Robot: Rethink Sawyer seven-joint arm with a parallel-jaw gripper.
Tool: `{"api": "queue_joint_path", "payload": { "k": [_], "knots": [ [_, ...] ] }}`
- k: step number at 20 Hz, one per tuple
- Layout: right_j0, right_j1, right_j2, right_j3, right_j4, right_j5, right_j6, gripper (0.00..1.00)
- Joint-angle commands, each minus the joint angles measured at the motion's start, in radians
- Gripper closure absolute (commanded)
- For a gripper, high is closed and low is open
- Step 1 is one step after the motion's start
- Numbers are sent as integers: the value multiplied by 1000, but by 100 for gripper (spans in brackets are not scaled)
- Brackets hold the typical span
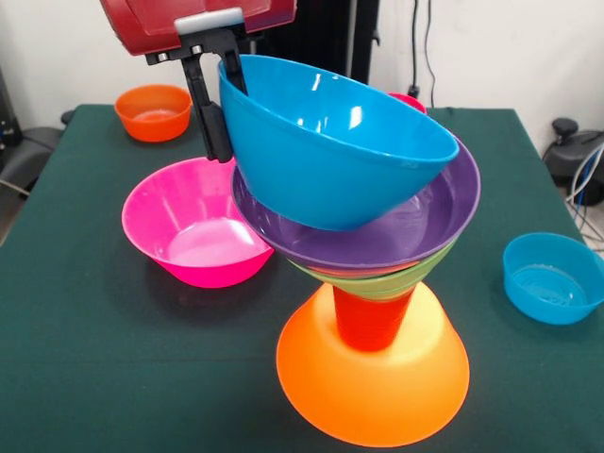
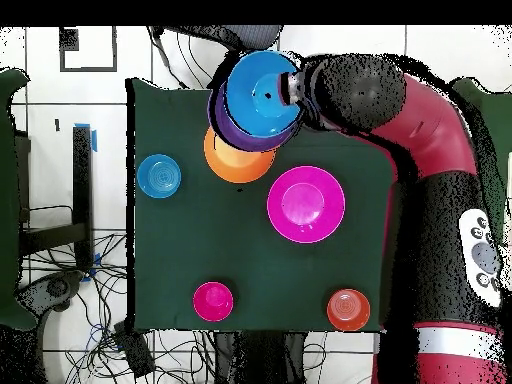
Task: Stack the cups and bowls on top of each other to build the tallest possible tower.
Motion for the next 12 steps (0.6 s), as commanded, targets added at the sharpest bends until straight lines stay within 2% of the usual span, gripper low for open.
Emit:
{"api": "queue_joint_path", "payload": {
  "k": [1, 12],
  "knots": [
    [18, 0, 50, 108, 43, -7, 170, 100],
    [14, -1, 56, 127, 79, -27, 150, 100]
  ]
}}
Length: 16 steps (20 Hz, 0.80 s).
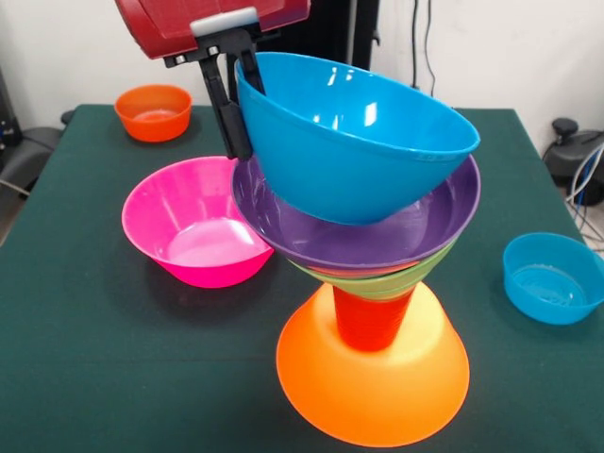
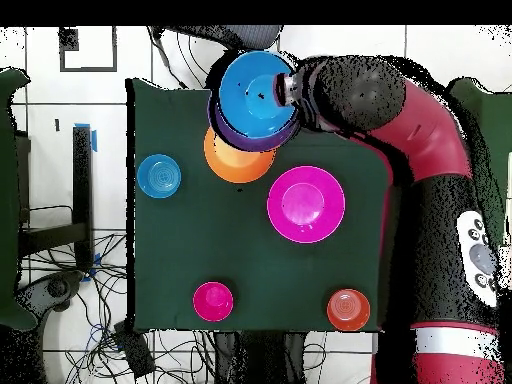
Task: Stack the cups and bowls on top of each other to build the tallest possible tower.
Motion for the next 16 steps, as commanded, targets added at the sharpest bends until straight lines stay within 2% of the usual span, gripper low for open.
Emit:
{"api": "queue_joint_path", "payload": {
  "k": [1, 16],
  "knots": [
    [14, -1, 56, 102, 26, -29, 148, 100],
    [15, 3, 56, 106, 28, -35, 140, 100]
  ]
}}
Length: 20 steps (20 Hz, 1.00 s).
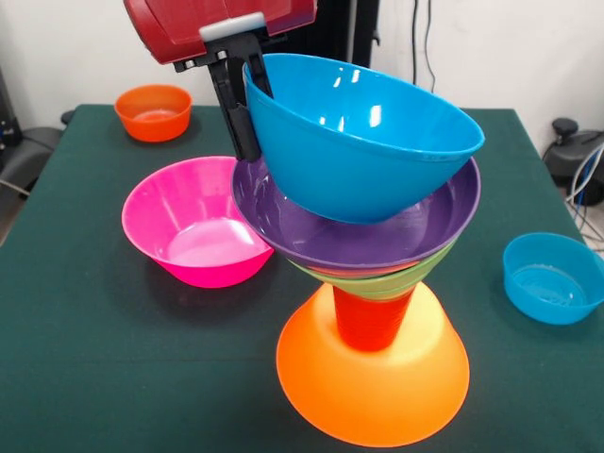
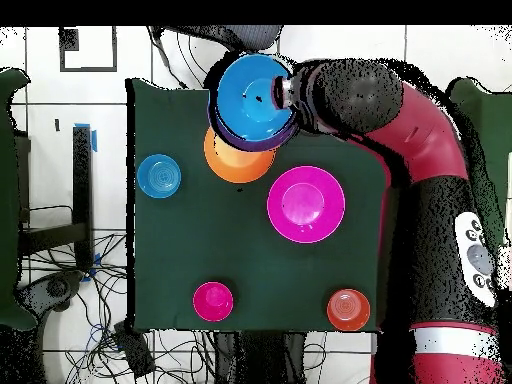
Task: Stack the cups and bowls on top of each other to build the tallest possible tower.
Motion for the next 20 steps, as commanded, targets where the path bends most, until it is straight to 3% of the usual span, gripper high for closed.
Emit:
{"api": "queue_joint_path", "payload": {
  "k": [1, 20],
  "knots": [
    [14, 4, 56, 91, 20, -35, 139, 100],
    [-11, -7, 90, 138, 59, -77, 107, 100]
  ]
}}
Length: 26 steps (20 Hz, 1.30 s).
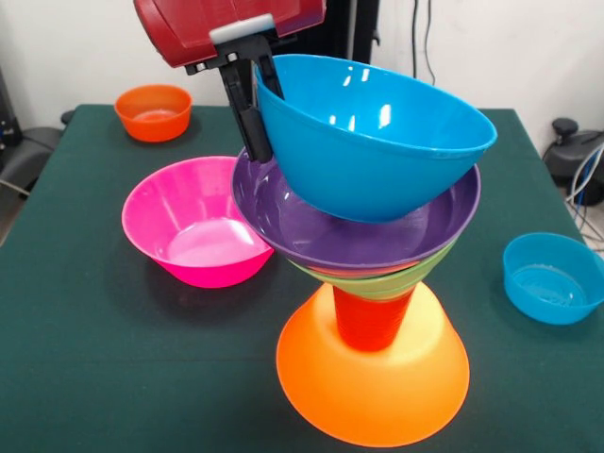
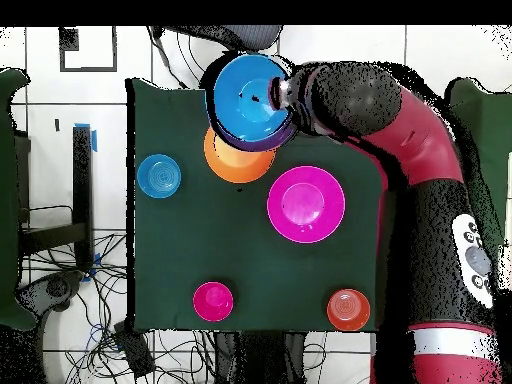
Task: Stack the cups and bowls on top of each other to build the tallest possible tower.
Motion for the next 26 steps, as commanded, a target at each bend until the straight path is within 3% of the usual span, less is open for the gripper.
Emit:
{"api": "queue_joint_path", "payload": {
  "k": [1, 24, 25, 26],
  "knots": [
    [-6, -2, 82, 107, 24, -55, 106, 100],
    [-2, 3, 76, 105, 15, -41, 99, 100],
    [-3, 3, 79, 107, 17, -41, 98, 0],
    [-5, 4, 81, 107, 19, -37, 95, 0]
  ]
}}
